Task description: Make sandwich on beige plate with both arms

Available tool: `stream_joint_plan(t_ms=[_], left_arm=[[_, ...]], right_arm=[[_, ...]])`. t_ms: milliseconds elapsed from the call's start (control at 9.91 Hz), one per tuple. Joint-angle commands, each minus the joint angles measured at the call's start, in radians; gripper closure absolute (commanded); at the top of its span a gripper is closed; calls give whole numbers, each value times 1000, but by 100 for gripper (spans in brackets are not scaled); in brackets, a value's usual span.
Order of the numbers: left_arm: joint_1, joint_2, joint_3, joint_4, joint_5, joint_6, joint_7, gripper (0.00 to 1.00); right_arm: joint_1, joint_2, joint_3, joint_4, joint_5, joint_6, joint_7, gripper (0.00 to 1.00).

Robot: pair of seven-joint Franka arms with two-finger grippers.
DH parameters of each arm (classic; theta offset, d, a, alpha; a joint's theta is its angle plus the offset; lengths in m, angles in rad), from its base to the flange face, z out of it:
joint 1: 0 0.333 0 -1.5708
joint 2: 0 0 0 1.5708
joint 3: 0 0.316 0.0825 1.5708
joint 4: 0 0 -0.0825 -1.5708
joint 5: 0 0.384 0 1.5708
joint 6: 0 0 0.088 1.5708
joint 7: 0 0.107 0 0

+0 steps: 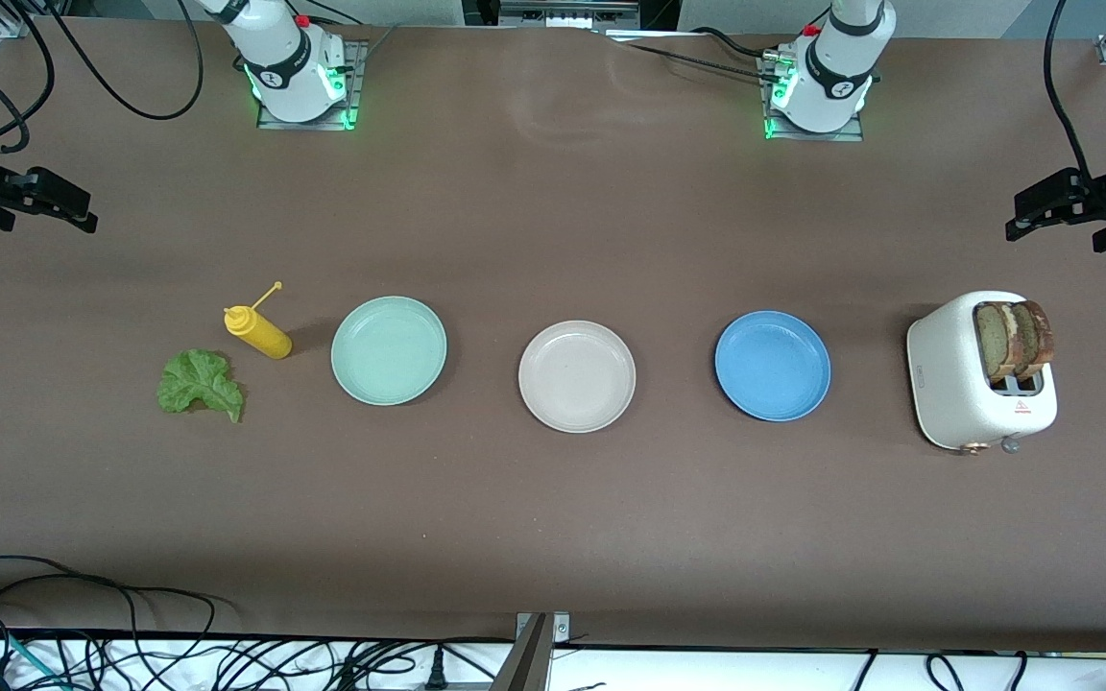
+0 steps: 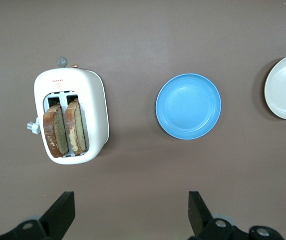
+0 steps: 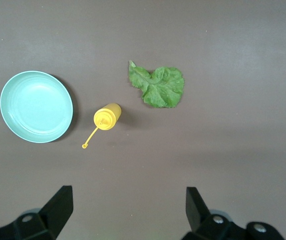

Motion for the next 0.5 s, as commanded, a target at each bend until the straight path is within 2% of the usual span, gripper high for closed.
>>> stream_joint_plan(t_ms=[0, 404], left_arm=[[6, 0, 0, -2, -3, 0, 11, 0], [12, -3, 1, -40, -1, 37, 11, 0]], right_arm=[[-7, -17, 9, -8, -2, -4, 2, 0], [-7, -17, 9, -6, -2, -1, 2, 0]])
